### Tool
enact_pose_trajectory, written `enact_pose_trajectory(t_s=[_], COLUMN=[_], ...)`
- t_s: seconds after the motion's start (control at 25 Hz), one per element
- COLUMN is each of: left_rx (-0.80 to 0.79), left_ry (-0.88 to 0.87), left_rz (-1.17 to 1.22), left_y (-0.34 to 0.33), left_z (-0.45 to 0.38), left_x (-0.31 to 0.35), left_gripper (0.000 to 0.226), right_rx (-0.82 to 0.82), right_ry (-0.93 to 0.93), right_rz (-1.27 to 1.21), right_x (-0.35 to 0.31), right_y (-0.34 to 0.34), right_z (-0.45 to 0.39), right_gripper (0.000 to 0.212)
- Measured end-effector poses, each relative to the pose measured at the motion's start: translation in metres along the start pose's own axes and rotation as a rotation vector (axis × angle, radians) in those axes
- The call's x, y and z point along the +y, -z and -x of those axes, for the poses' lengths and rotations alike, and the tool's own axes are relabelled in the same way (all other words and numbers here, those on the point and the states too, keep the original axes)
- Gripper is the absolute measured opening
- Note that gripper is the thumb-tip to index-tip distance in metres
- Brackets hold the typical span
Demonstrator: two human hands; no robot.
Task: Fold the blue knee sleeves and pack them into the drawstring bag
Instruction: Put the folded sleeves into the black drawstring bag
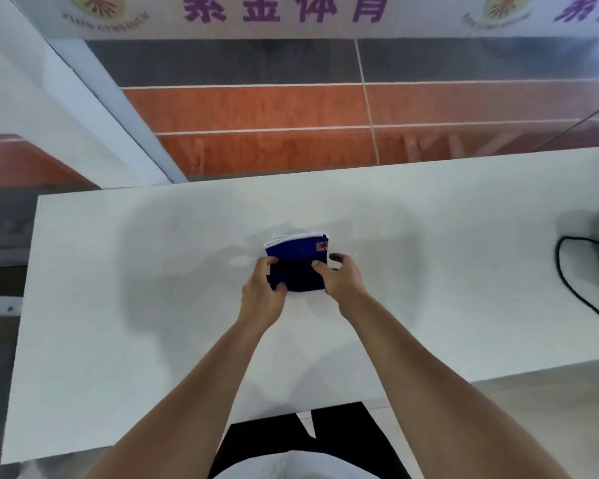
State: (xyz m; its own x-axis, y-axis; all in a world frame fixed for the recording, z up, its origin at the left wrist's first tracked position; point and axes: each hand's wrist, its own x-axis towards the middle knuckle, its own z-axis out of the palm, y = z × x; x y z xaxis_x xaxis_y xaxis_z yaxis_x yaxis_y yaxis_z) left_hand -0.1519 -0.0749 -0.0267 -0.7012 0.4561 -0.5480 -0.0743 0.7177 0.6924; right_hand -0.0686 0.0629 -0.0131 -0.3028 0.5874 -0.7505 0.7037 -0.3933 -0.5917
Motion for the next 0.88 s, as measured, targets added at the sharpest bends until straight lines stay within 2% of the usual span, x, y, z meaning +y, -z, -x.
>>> enact_pose_trajectory(t_s=[0.16,0.28,0.36,0.44,0.52,0.76,0.88], left_rx=[-0.080,-0.085,-0.117,-0.197,-0.237,-0.184,-0.196], left_ry=[-0.065,-0.124,-0.096,-0.041,-0.057,-0.178,-0.253], left_rz=[0.041,0.093,0.168,0.256,0.276,0.280,0.257], left_y=[-0.019,-0.041,-0.066,-0.096,-0.130,-0.254,-0.304], left_z=[0.024,0.044,0.059,0.076,0.101,0.192,0.224], left_x=[0.015,0.040,0.062,0.085,0.104,0.156,0.181], left_gripper=[0.043,0.046,0.051,0.052,0.046,0.039,0.038], right_rx=[0.040,0.097,0.124,0.139,0.154,0.291,0.354], right_ry=[0.047,0.092,0.120,0.151,0.198,0.389,0.426], right_rz=[-0.092,-0.208,-0.286,-0.326,-0.331,-0.199,-0.171], right_x=[0.015,0.030,0.044,0.062,0.084,0.150,0.175], right_y=[0.043,0.088,0.124,0.163,0.206,0.343,0.398], right_z=[0.020,0.038,0.054,0.070,0.085,0.118,0.124], right_gripper=[0.018,0.011,0.009,0.009,0.012,0.025,0.033])
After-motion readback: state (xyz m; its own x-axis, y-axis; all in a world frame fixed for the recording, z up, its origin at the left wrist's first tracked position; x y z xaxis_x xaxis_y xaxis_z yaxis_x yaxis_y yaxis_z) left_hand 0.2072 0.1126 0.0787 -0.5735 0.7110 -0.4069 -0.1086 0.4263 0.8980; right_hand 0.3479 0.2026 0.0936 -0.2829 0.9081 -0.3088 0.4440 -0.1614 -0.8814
